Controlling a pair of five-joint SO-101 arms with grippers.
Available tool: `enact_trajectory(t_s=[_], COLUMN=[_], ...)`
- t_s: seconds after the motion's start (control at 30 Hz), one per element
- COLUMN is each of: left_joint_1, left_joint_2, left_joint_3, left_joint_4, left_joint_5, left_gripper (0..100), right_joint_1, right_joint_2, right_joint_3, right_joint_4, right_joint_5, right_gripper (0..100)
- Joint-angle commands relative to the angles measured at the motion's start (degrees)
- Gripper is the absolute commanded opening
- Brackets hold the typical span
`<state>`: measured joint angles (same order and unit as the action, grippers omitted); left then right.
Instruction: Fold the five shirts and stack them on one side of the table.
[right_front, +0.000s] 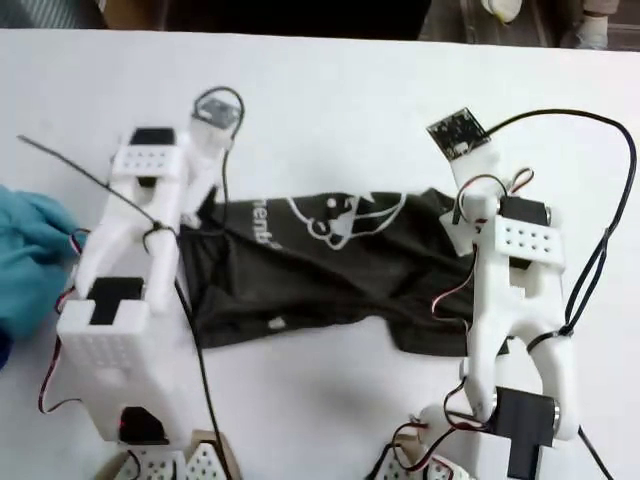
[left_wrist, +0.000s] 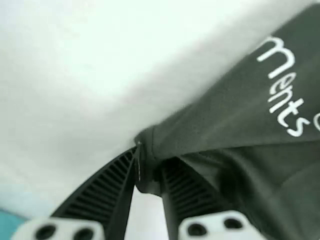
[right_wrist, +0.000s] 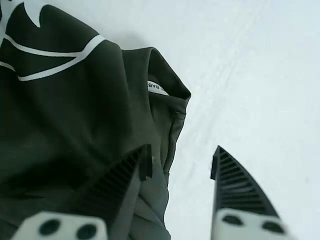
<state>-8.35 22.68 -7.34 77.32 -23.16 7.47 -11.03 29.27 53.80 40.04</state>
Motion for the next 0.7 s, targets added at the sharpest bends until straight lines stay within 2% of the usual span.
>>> enact_trajectory(t_s=[0.0, 0.17, 0.3, 0.37, 0.57, 0.67], left_joint_1=[-1.76, -0.62, -0.97, -2.29, -2.9, -2.81], left_joint_2=[-0.44, -0.35, -0.53, -0.97, -0.44, -0.44], left_joint_3=[-8.48, -9.71, -8.84, -9.71, -11.56, -7.43], left_joint_4=[4.48, 9.85, 11.08, 11.6, 19.43, 17.85], left_joint_5=[-2.55, -8.62, -10.55, -10.46, -10.46, -9.32], left_gripper=[3, 5, 20, 24, 24, 24], right_joint_1=[-0.13, -0.13, -0.13, -0.13, -0.13, -0.13], right_joint_2=[-0.04, -0.04, -0.13, -0.13, -0.13, -0.13], right_joint_3=[-2.55, -2.55, -2.55, -2.55, -2.55, -2.64], right_joint_4=[-0.92, -0.92, -0.75, -0.66, -0.75, -0.92], right_joint_5=[-0.35, -0.35, -0.35, -0.35, -0.35, -0.35], right_gripper=[20.2, 20.2, 20.2, 20.2, 20.2, 20.2])
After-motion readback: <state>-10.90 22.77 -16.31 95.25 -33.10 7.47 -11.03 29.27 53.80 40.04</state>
